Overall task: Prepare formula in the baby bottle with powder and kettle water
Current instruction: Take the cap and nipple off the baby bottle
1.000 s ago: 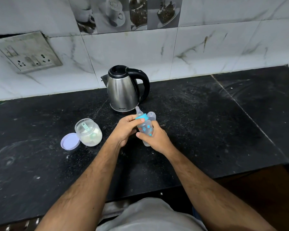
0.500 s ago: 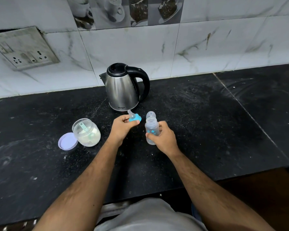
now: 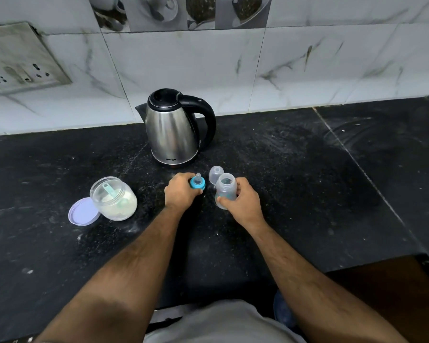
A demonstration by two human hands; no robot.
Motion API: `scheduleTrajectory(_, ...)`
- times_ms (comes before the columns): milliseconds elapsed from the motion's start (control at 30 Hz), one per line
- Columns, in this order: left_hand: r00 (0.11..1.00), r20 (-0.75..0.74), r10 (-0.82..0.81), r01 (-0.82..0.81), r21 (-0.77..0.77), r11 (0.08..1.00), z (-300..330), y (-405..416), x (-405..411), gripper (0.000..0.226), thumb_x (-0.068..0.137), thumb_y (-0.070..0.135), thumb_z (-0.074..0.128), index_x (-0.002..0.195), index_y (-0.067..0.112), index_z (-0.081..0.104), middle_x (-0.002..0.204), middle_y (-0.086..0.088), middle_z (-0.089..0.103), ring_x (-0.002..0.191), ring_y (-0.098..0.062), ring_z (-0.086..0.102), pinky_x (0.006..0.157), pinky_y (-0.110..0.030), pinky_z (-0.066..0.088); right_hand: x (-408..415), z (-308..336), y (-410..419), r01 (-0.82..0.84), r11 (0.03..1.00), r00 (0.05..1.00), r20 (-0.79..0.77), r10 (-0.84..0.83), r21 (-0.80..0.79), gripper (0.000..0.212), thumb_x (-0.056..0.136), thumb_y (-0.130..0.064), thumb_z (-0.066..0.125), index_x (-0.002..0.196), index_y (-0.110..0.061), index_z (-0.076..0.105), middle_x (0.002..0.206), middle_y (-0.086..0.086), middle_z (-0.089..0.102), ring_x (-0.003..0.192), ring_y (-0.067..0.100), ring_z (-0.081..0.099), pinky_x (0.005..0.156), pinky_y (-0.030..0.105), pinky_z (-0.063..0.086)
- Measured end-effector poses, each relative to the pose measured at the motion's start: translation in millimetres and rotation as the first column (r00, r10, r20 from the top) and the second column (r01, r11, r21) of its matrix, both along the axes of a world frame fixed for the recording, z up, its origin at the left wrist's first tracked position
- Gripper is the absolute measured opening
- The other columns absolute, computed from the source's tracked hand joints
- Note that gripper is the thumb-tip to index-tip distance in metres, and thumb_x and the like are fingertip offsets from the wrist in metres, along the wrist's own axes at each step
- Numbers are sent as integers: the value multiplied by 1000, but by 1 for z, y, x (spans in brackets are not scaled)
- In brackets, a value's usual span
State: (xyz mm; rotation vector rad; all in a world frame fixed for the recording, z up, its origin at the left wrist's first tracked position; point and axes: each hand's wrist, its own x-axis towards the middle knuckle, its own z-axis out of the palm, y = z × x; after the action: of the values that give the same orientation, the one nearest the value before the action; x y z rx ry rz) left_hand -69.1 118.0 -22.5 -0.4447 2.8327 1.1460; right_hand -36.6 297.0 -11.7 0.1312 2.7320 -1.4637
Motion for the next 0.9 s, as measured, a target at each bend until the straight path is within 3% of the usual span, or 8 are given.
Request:
scheduleTrajectory(300, 999, 34, -19, 22, -93, 995, -18, -3, -9, 53, 69, 31, 83, 118, 31, 65, 119, 2, 67, 111, -23, 62, 97, -46, 47, -3, -2, 3, -27, 1000, 1000, -13, 27, -14, 47, 69, -24, 84, 106, -18, 56, 105, -3, 67, 94, 12, 64, 80, 29, 54)
scheduleTrajectory(433, 1000, -15, 17, -17, -49, 999, -20, -6, -3, 73, 68, 30, 84, 134, 26, 54, 132, -3, 56, 119, -23, 57, 102, -47, 45, -1, -2, 2, -36, 999, 999, -14, 36, -6, 46, 69, -23, 84, 106, -18, 58, 105, -4, 66, 95, 12, 64, 81, 29, 53)
scheduleTrajectory(533, 991, -130, 41, -41, 5, 999, -19, -11, 11, 59, 77, 22, 78, 132, 21, 57, 130, -4, 58, 114, -21, 59, 103, -43, 44, 0, -3, -4, -35, 999, 999, -14, 35, -12, 45, 68, -23, 84, 105, -19, 59, 105, -5, 67, 96, 11, 64, 83, 30, 53)
scheduleTrajectory(633, 975, -214, 54, -36, 88, 995, -13, -20, 32, 39, 82, 11, 73, 121, 16, 66, 117, -5, 66, 89, -13, 61, 91, -24, 46, 3, -2, -17, -56, 998, 998, -10, 56, -28, 46, 68, -21, 84, 107, -20, 61, 106, -6, 67, 98, 10, 63, 85, 30, 53)
scheduleTrajectory(700, 967, -248, 58, -30, 115, 993, -10, -27, 46, 30, 85, 6, 69, 114, 14, 70, 111, -3, 69, 85, -9, 59, 85, -15, 42, 7, 0, -28, -94, 995, 996, 3, 95, -38, 47, 69, -18, 84, 110, -19, 62, 107, -6, 69, 99, 10, 64, 88, 28, 51)
scheduleTrajectory(900, 971, -220, 94, -47, 213, 976, -17, -56, 81, 29, 87, 4, 64, 114, 14, 72, 113, 0, 72, 97, -9, 66, 95, -20, 47, 18, 0, -71, -215, 976, 976, 38, 216, -38, 41, 70, -17, 82, 107, -19, 65, 103, -7, 71, 97, 10, 66, 88, 28, 52)
